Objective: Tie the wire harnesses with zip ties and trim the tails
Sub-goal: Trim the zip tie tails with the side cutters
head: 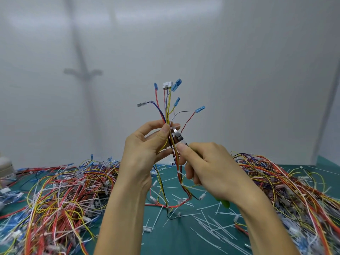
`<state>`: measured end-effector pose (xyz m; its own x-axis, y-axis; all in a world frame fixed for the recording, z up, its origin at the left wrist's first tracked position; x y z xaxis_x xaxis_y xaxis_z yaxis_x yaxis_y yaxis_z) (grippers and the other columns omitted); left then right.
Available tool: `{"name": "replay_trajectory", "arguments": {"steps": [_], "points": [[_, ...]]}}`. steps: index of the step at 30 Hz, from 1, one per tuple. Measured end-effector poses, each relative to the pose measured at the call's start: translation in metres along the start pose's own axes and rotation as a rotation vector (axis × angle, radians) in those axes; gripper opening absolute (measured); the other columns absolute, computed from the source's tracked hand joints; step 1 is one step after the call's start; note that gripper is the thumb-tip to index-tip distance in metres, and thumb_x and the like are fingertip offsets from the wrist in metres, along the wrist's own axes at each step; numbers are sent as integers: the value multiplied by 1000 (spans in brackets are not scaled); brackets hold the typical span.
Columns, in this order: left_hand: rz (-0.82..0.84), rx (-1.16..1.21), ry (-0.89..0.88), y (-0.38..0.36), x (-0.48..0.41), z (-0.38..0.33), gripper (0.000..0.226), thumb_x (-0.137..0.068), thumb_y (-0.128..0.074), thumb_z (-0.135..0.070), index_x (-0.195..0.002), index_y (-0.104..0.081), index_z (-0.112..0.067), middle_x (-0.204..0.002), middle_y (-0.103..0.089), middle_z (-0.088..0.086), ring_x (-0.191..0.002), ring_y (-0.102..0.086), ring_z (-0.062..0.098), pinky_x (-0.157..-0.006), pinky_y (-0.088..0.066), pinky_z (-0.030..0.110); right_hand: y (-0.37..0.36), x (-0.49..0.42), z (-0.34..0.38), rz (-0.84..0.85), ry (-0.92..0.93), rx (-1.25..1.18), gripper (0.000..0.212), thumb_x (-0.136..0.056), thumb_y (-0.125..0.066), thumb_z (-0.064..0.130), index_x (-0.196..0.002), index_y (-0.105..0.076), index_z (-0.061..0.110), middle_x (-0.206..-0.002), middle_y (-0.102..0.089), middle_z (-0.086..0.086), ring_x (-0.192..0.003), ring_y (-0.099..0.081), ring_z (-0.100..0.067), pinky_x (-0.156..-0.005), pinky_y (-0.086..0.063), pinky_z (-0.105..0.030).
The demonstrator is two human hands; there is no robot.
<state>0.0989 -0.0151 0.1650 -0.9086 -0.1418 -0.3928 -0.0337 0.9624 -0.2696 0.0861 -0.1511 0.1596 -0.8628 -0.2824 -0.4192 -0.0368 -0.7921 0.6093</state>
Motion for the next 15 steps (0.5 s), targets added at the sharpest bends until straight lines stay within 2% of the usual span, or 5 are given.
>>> {"name": "replay_trajectory", "arguments": {"steps": [3, 7, 11, 15], "points": [[-3, -11, 3, -1, 0, 0, 9, -90, -63, -19, -95, -70, -16, -96, -78, 0, -86, -75, 17, -60, -57, 22, 0, 0, -2, -5, 8, -4, 51, -98, -38, 54, -73, -66, 19, -58, -65, 1, -49, -57, -1, -57, -44, -24], [-14, -12, 2, -1, 1, 2, 10, -92, -62, -18, -98, -68, -14, -96, -77, 0, -86, -75, 18, -62, -58, 22, 0, -2, -4, -7, 13, -5, 53, -99, -39, 53, -71, -67, 18, -58, -66, 0, -47, -57, -4, -57, -47, -25], [-66, -15, 6, 6, 0, 2, 11, -91, -64, -18, -99, -68, -12, -96, -77, 0, -83, -75, 17, -58, -57, 21, 1, -2, -5, -15, 7, -104, 51, -99, -41, 52, -72, -66, 17, -58, -67, 0, -45, -63, -13, -51, -49, -22], [-142, -54, 25, 21, -1, 3, 8, -88, -68, -22, -94, -73, -19, -90, -77, -7, -84, -72, 10, -57, -57, 20, 17, -4, -10, -165, -15, -235, 48, -92, -47, 57, -74, -67, 18, -63, -69, 3, -50, -63, -10, -61, -56, -36]]}}
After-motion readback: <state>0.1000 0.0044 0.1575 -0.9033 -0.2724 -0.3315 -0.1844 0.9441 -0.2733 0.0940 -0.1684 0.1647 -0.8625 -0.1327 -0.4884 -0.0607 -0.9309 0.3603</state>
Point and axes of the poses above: each hand's wrist, its own x-axis away from the middle knuckle, its own y-axis out of the back of the hand, z = x × y, the point moved 10 cm from there along -x, towards the middle knuckle
